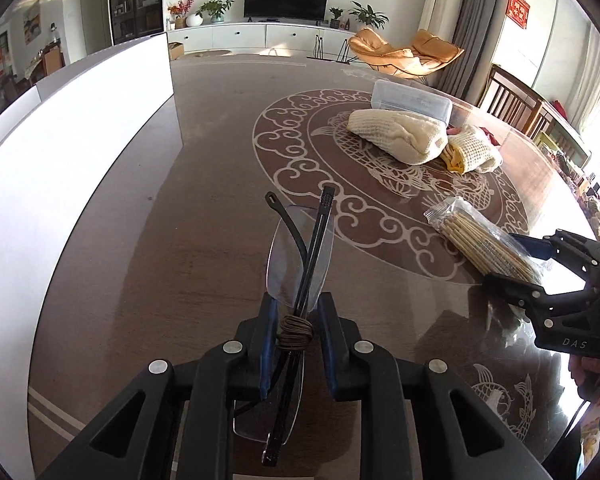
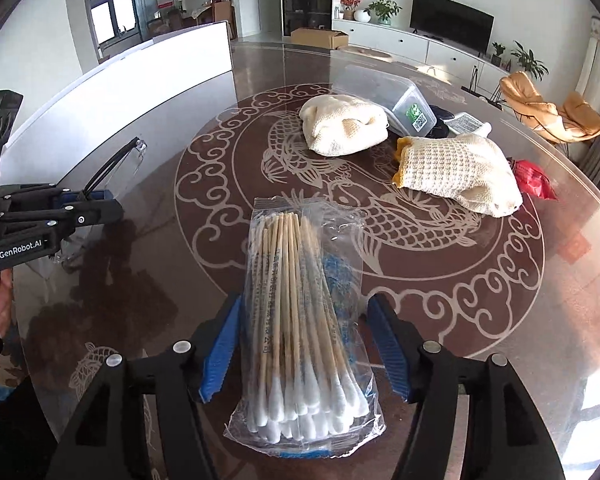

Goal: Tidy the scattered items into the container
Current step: 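Carry the eyeglasses and swab bag toward the cardboard box with both tools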

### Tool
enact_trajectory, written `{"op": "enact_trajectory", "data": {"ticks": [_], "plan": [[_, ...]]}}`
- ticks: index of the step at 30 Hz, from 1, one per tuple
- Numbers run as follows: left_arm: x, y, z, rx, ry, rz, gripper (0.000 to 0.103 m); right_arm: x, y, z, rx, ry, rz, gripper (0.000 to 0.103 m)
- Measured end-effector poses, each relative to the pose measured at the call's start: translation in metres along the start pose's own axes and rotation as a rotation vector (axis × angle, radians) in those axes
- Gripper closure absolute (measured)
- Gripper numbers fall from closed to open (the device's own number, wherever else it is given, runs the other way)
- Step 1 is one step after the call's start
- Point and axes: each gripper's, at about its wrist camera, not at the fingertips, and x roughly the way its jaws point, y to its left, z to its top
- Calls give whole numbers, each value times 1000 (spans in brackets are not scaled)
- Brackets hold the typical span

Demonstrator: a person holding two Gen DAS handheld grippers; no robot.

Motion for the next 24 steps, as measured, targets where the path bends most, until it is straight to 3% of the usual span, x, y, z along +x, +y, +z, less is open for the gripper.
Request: {"op": "enact_trajectory", "data": {"ticks": [3, 4, 6, 7, 8, 13, 17, 20, 24], "plan": [[2, -1, 2, 15, -7, 4, 77, -1, -4, -3, 0, -10, 5, 32], [3, -1, 3, 20, -8, -2, 70, -1, -4, -6, 4, -20, 3, 30], [5, -2, 5, 25, -6, -20, 48, -2, -3, -12, 10, -42, 0, 28], [6, -2, 5, 25, -3, -24, 32, -1, -3, -12, 11, -42, 0, 27], [7, -1, 5, 23, -6, -23, 26, -1, -3, -11, 11, -41, -1, 27], [10, -4, 4, 65, -19, -3, 24, 1, -4, -10, 7, -38, 7, 24], [15, -12, 2, 101, -13, 33, 6, 1, -4, -10, 7, -37, 10, 23], [18, -9, 3, 80, 3, 41, 0, 2, -4, -9, 7, -37, 9, 23], [19, -9, 3, 79, 10, 42, 0, 2, -4, -9, 7, -37, 9, 23]]}}
